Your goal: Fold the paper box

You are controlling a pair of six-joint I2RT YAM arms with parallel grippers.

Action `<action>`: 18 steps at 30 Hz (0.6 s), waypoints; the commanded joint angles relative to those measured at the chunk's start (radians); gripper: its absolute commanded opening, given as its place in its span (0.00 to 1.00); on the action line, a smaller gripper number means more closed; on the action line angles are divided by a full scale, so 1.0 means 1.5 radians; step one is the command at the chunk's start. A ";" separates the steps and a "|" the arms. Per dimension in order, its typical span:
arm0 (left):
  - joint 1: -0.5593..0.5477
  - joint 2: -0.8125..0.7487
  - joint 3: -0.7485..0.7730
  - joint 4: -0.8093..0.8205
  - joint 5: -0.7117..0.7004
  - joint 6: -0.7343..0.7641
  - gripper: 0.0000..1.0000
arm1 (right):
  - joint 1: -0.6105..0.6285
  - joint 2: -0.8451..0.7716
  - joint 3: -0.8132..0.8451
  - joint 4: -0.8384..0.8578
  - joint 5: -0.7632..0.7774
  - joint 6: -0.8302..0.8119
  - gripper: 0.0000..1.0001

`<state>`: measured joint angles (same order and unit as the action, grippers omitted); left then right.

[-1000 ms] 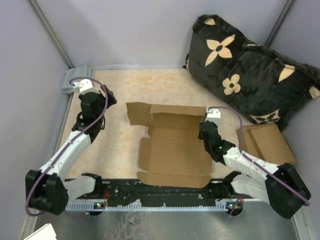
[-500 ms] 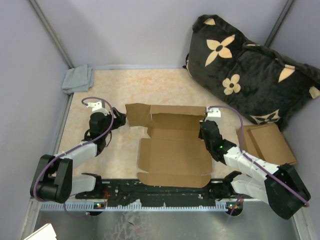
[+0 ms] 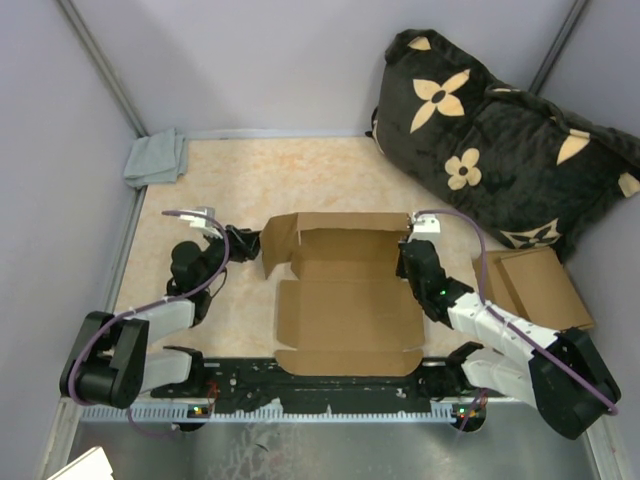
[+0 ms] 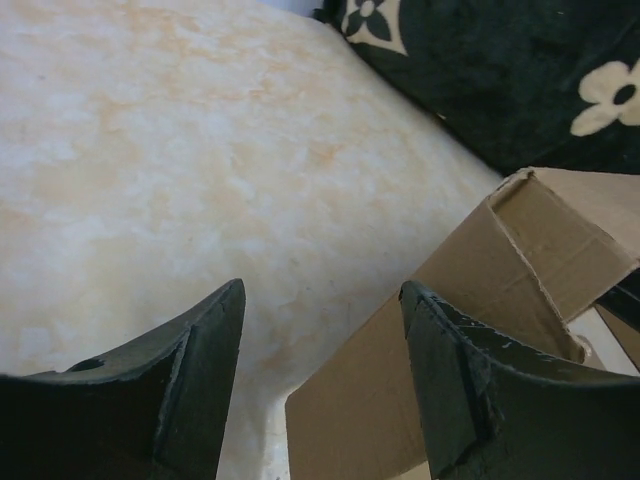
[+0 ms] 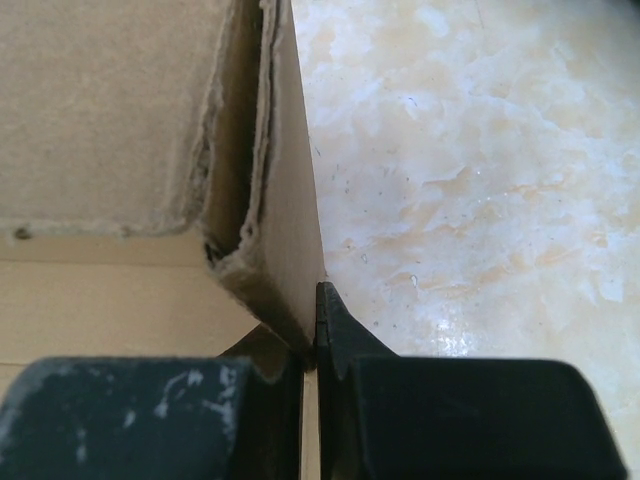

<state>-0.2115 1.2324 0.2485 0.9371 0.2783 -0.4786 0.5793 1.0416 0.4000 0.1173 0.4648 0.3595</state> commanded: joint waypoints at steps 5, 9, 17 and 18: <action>-0.006 -0.021 -0.049 0.108 0.133 -0.046 0.68 | -0.004 0.007 0.037 -0.013 -0.030 -0.001 0.00; -0.028 -0.051 -0.068 0.068 0.144 -0.050 0.65 | -0.005 0.006 0.043 -0.016 -0.031 -0.002 0.00; -0.062 -0.170 -0.073 -0.080 0.115 -0.022 0.64 | -0.005 0.007 0.042 -0.014 -0.036 0.000 0.00; -0.069 -0.175 -0.071 -0.091 0.110 -0.017 0.64 | -0.005 0.008 0.042 -0.013 -0.038 0.000 0.00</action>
<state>-0.2802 1.0191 0.1459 0.8852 0.4572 -0.5365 0.5774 1.0485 0.4213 0.0872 0.4343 0.3588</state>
